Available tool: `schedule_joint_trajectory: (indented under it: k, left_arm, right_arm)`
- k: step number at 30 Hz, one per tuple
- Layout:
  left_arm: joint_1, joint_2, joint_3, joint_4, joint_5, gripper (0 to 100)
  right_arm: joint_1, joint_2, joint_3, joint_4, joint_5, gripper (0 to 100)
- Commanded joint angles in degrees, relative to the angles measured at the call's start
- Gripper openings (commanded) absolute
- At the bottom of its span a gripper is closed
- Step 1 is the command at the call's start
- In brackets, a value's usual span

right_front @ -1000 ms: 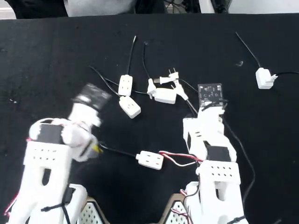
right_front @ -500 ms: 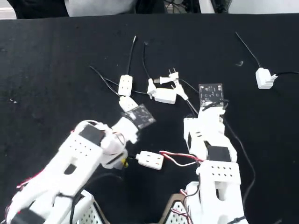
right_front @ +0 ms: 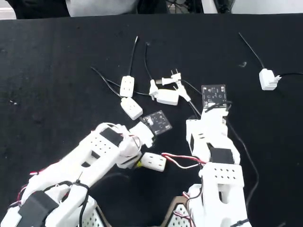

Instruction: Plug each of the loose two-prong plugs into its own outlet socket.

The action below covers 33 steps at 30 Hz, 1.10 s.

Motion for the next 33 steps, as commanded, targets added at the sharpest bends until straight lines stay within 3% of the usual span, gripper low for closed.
schedule_joint_trajectory:
  k: [1, 5, 10, 21, 27, 33]
  left_arm:
    - [0.40, 0.09, 3.03, -4.84, 0.62, 25]
    - [0.04, -0.09, 6.64, -10.20, 0.35, 16]
    - [0.57, -0.53, 6.81, -8.70, 0.35, 2]
    - [1.63, -0.62, 1.27, 12.22, -0.18, 3]
    - [1.01, -0.62, 3.65, 13.10, -9.76, 3]
    - [-0.84, -0.62, 2.42, 13.45, -10.29, 3]
  right_arm:
    - [1.14, -0.57, -0.31, -1.41, -0.53, 21.5]
    - [1.14, -0.57, -0.22, -1.41, -0.62, 21.5]
    - [1.14, -0.57, -0.13, -1.41, -0.62, 21.5]
    - [1.14, -0.57, -0.13, -1.41, -0.53, 21.5]
    - [1.14, -0.57, -0.13, -1.41, -0.62, 21.5]
    - [1.14, -0.57, -0.13, -1.41, -0.62, 21.5]
